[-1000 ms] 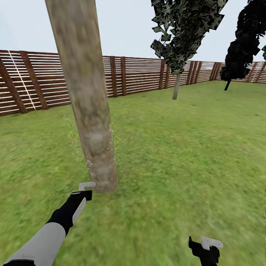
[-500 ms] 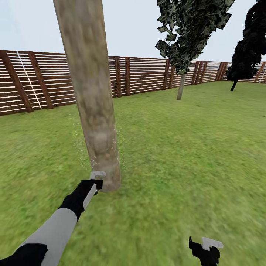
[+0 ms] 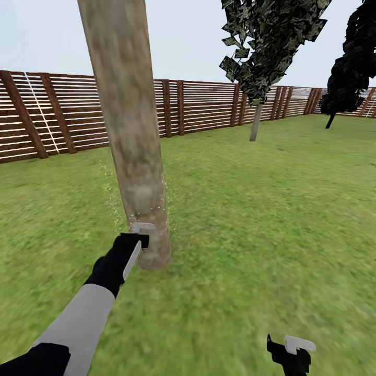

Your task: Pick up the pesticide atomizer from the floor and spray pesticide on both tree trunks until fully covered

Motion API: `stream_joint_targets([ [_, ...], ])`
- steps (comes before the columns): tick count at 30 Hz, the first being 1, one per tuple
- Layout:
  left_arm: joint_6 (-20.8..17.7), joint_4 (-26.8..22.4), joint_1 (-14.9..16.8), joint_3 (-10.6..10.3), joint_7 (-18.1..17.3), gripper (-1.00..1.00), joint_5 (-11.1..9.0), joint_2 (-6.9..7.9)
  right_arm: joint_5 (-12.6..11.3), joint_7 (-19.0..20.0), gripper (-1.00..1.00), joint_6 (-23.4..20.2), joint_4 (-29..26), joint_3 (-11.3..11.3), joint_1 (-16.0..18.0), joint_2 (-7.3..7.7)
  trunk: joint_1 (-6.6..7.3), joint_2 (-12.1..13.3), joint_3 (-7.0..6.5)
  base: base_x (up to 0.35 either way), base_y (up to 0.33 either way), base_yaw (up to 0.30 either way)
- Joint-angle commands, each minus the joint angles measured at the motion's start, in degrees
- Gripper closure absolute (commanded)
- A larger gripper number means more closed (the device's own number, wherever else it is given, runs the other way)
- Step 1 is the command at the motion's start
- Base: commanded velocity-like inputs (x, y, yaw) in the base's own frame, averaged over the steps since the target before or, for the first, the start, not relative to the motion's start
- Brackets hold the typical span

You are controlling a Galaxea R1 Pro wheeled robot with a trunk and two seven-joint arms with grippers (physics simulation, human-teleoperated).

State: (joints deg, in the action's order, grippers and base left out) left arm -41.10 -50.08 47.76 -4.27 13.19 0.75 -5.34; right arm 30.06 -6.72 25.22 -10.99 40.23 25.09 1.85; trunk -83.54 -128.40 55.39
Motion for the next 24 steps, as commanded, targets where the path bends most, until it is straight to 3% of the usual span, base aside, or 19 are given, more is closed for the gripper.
stream_joint_targets([
  [1, -0.71, -1.97, -0.18, 0.19, 0.00, 1.00, -0.01, 0.68, 0.00, 0.00, -1.00, 0.00, 0.00, 0.01, 0.02, 0.00, 0.00, 0.00, 0.00, -0.178, 0.000, 0.000],
  [2, -1.72, -3.08, -0.26, 0.35, 0.00, 1.00, 0.03, 2.16, 0.00, 0.00, -1.00, 0.00, 0.00, 0.02, 0.00, 0.00, 0.00, 0.00, 0.00, -0.284, 0.000, 0.000],
  [4, -2.23, -3.78, -0.29, 0.37, 0.00, 1.00, 0.04, 3.21, 0.00, -0.02, -1.00, 0.00, 0.00, 0.01, -0.01, 0.00, 0.00, 0.00, 0.00, -0.135, 0.000, 0.000],
  [7, -2.57, -4.51, 0.23, -0.05, 0.00, 1.00, -0.12, 2.27, 0.00, -0.04, -1.00, 0.00, 0.00, 0.01, -0.01, 0.00, 0.00, 0.00, 0.00, -0.023, 0.000, 0.000],
  [9, -6.79, -7.32, 0.51, -0.18, 0.00, 1.00, -0.05, 0.30, 0.00, -0.03, -1.00, 0.00, 0.00, 0.01, -0.01, 0.00, 0.00, 0.00, 0.00, -0.002, 0.000, 0.000],
  [11, -9.33, -10.47, 0.58, -0.07, 0.00, 1.00, -0.05, 0.12, 0.00, -0.01, -1.00, 0.00, 0.00, -0.01, -0.01, 0.00, 0.00, 0.00, 0.00, 0.000, 0.000, 0.000],
  [13, -10.87, -12.73, 0.87, 0.26, -0.12, 1.00, -0.16, 1.45, 0.00, 0.00, -1.00, 0.00, 0.00, 0.01, -0.01, 0.00, 0.00, 0.00, 0.00, 0.000, 0.000, 0.000],
  [15, -11.31, -13.03, 1.02, 0.42, -0.38, 1.00, -0.47, 3.84, 0.00, 0.01, -1.00, 0.00, 0.00, 0.01, -0.01, 0.00, 0.00, 0.00, 0.00, 0.000, 0.000, 0.000],
  [17, -11.49, -13.10, 1.37, 2.49, -0.61, 1.00, -0.56, 5.58, 0.00, 0.02, -1.00, 0.00, 0.00, 0.02, -0.03, 0.00, 0.00, 0.00, 0.00, 0.000, 0.000, 0.000],
  [19, -11.56, -13.15, 1.44, 3.14, -1.05, 1.00, -1.06, 6.76, 0.00, 0.03, -1.00, 0.00, 0.00, 0.00, 0.00, 0.00, 0.00, 0.00, 0.00, 0.000, 0.000, 0.000],
  [21, -12.72, -13.29, 1.52, 2.80, -2.80, 1.00, -1.34, 5.87, 0.00, 0.02, -1.00, 0.00, 0.00, -0.03, -0.03, 0.00, 0.00, 0.00, 0.00, 0.000, 0.000, 0.000],
  [23, -15.44, -14.95, 2.45, 2.63, -4.55, 1.00, -1.36, 3.31, 0.00, 0.02, -1.00, 0.00, 0.00, 0.01, 0.01, 0.00, 0.00, 0.00, 0.00, 0.000, 0.000, 0.000],
  [24, -15.67, -15.62, 2.54, 2.60, -4.78, 1.00, -1.37, 2.85, 0.00, 0.02, -1.00, 0.00, 0.00, -0.01, -0.01, 0.00, 0.00, 0.00, 0.00, 0.000, 0.000, 0.000],
])
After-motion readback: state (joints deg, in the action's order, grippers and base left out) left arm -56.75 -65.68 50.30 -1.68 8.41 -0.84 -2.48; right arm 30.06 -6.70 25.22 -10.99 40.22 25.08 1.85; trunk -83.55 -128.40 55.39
